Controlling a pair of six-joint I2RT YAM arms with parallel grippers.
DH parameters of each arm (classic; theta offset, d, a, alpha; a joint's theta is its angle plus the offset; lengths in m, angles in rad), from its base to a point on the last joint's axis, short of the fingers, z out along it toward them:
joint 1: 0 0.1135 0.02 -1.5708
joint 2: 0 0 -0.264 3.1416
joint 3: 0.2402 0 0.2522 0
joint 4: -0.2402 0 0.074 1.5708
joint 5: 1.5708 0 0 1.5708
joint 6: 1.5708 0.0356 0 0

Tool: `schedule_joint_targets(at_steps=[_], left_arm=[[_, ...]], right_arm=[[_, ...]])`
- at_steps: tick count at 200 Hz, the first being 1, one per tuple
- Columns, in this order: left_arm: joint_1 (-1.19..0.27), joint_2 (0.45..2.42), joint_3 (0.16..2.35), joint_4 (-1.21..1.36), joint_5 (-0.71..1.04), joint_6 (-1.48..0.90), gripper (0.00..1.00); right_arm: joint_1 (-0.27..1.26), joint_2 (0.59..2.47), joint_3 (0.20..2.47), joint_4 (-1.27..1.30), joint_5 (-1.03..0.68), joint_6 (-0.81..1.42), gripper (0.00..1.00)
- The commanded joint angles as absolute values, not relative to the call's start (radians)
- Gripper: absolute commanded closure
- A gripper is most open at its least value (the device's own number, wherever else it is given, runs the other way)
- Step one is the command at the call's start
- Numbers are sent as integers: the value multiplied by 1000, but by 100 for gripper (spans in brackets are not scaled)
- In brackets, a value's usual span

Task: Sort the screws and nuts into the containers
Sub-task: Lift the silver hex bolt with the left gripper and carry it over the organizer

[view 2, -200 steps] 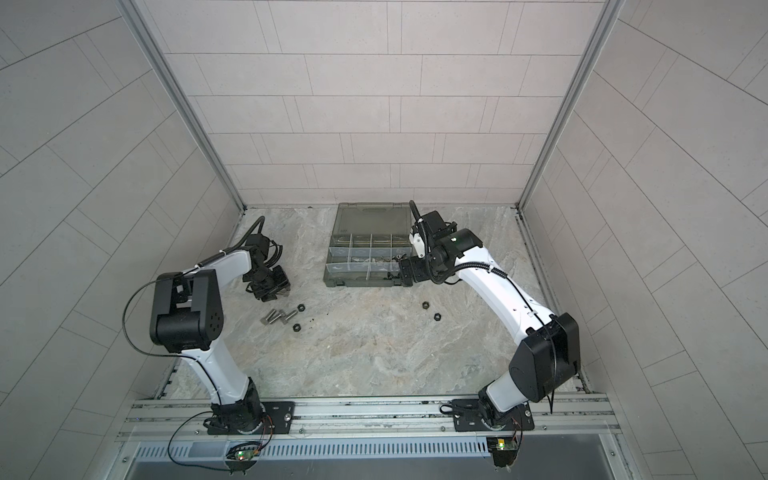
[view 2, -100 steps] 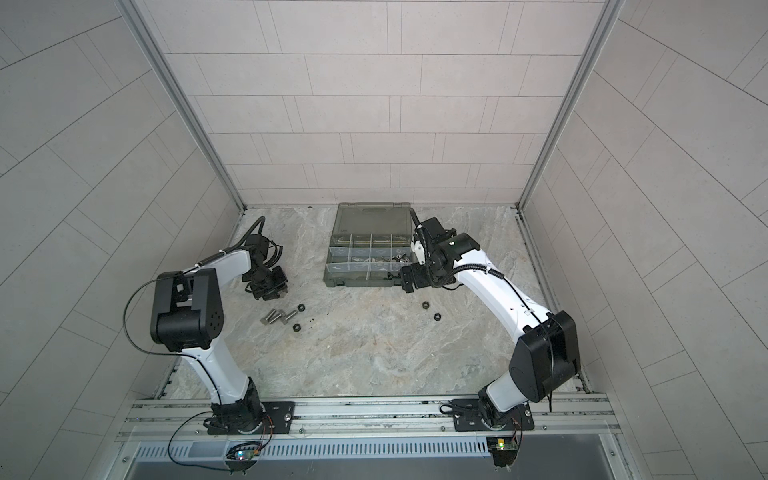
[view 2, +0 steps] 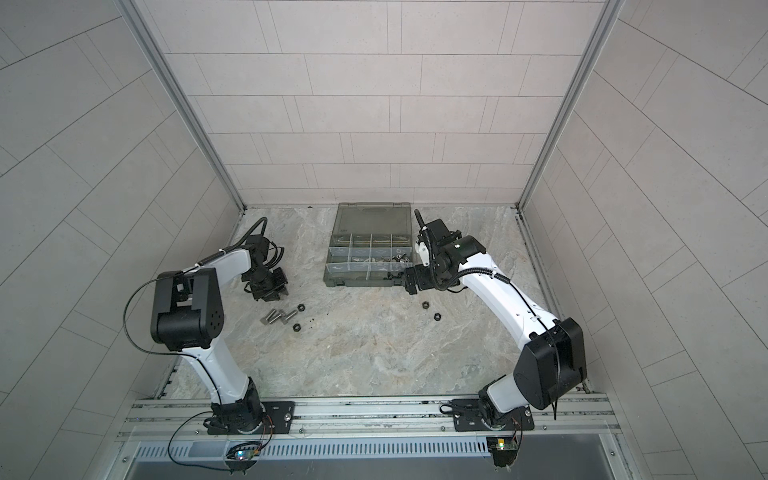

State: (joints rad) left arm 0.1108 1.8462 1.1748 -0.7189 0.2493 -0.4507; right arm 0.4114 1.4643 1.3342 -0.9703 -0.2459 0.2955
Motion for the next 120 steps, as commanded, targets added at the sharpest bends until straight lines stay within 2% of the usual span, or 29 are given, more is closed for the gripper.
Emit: schedule_joint_targets(at_steps=[1, 120], left_arm=[[107, 1823, 1205, -777, 257, -428, 76], [35, 1751, 1240, -845, 256, -393, 81]], right_arm=[[409, 1442, 1330, -989, -251, 301, 1], [407, 1417, 1319, -984, -273, 317, 1]])
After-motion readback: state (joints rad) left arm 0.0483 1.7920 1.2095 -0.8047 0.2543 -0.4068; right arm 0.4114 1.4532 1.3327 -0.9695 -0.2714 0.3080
